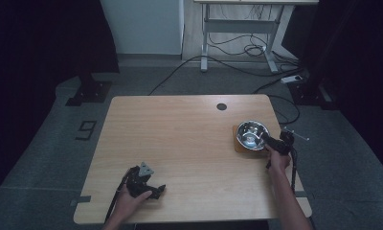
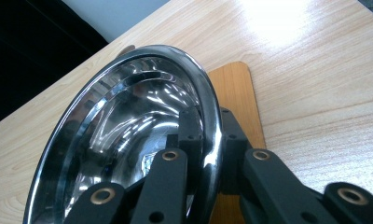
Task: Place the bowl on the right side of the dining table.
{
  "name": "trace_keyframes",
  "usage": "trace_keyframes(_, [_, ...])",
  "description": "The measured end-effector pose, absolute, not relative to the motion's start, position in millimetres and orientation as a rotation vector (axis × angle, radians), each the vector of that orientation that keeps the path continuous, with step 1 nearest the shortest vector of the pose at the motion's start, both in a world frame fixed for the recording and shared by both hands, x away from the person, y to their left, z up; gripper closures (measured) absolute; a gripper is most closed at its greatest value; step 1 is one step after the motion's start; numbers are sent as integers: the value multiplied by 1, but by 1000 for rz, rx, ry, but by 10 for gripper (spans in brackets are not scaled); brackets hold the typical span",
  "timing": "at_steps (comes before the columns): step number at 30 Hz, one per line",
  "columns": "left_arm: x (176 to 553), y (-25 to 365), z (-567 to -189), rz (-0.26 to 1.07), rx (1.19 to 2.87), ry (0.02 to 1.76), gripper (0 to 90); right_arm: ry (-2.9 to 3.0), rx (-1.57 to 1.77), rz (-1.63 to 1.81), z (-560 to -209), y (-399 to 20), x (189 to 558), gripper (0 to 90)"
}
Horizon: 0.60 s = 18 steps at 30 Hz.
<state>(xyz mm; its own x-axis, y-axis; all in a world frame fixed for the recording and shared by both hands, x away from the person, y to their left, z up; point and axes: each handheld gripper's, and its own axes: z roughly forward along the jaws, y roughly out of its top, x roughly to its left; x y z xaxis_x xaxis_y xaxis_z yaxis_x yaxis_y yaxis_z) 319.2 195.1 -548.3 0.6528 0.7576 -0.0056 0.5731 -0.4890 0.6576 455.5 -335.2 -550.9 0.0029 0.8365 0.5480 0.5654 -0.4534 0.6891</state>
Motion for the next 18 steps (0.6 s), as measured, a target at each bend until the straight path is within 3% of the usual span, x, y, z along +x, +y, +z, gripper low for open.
trace_keyframes(18, [319,195,-548,378,2236,1028,0,1428,2020,1458,-557,-336,461,834])
